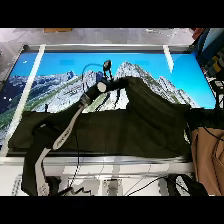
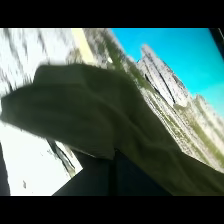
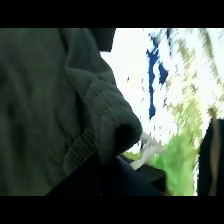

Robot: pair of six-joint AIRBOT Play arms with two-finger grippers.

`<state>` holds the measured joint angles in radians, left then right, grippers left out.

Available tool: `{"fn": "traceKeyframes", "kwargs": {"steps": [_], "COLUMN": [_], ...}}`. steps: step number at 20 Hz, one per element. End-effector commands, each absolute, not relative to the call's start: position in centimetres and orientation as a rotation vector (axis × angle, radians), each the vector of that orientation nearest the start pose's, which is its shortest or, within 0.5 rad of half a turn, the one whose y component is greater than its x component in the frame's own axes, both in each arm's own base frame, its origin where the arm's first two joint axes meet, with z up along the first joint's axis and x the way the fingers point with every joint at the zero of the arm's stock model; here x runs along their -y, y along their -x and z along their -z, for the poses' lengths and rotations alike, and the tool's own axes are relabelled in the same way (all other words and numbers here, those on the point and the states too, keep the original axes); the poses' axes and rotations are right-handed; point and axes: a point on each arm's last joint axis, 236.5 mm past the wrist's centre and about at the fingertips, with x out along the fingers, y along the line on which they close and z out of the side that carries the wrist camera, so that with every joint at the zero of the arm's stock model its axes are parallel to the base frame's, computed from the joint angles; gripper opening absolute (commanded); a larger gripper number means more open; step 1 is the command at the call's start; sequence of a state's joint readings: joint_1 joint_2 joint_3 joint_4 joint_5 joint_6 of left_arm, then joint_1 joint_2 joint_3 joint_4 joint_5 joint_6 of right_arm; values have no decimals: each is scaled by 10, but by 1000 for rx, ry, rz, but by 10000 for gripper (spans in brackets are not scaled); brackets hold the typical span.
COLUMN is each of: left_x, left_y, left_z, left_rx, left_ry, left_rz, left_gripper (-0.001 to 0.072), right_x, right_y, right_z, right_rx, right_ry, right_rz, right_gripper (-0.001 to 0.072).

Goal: Fold the clothes and pants, and hang the long-sleeved shirts on hangers.

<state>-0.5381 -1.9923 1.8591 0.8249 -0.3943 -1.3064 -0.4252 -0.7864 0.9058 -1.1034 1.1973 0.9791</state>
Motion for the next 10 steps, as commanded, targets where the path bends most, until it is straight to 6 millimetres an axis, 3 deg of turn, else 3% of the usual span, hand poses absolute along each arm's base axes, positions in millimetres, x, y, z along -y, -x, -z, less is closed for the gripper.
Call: {"fn": "traceKeyframes", "kwargs": {"steps": [1,4,6,8,10], "left_x": [383,374,386,415,457], "left_y": [-541,-506,-476,-444,-404], "left_z": [-131,-201,-236,-248,-228], "left_rx": [-445,-345,-264,-210,-244], "left_ry": [-52,-220,-300,-358,-390], "left_rz": [748,789,848,924,1034], "left_gripper": [21,20,21,21,21], "right_x": [48,49,47,44,41], "right_y": [-332,-333,-328,-322,-315], "right_z": [-100,-70,-46,-26,-14], "right_rx": [-834,-905,-966,-1016,-1047], "right_ry": [-47,-85,-115,-141,-156], "right_rz": [-125,-135,-146,-156,-163], "right_gripper": [43,43,43,43,43]}}
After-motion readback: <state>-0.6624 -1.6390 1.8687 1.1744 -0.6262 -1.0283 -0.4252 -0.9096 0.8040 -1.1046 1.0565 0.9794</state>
